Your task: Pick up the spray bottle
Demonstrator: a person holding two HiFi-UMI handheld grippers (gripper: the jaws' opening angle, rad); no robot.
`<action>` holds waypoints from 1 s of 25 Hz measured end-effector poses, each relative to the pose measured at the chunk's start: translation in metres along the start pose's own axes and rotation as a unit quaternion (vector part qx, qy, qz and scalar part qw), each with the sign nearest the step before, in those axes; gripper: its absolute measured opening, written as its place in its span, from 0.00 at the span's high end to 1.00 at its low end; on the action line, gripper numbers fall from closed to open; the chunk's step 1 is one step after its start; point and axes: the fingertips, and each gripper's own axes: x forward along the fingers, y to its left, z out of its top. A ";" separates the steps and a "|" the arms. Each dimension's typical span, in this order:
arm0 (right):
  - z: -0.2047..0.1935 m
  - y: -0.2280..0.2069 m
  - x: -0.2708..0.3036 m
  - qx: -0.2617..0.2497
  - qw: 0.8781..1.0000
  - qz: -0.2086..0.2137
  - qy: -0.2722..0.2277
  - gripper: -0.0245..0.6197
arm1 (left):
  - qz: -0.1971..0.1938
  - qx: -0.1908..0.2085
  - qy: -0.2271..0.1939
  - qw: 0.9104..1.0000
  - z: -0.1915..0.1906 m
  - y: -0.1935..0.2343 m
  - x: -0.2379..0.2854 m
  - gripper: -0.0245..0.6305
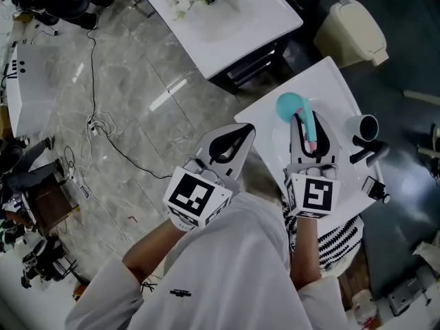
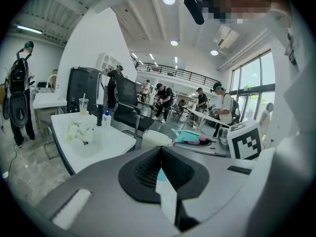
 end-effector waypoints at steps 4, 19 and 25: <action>0.020 0.004 -0.018 -0.003 1.000 -0.004 -0.010 0.77 | 0.000 0.005 -0.015 1.000 0.013 -0.005 -0.011 0.96; 0.076 0.009 -0.097 -0.018 0.998 -0.031 -0.058 0.78 | 0.000 0.019 -0.077 0.997 0.050 -0.031 -0.056 0.96; 0.085 0.009 -0.114 -0.015 0.997 -0.041 -0.070 0.77 | 0.005 0.031 -0.093 0.995 0.060 -0.035 -0.065 0.96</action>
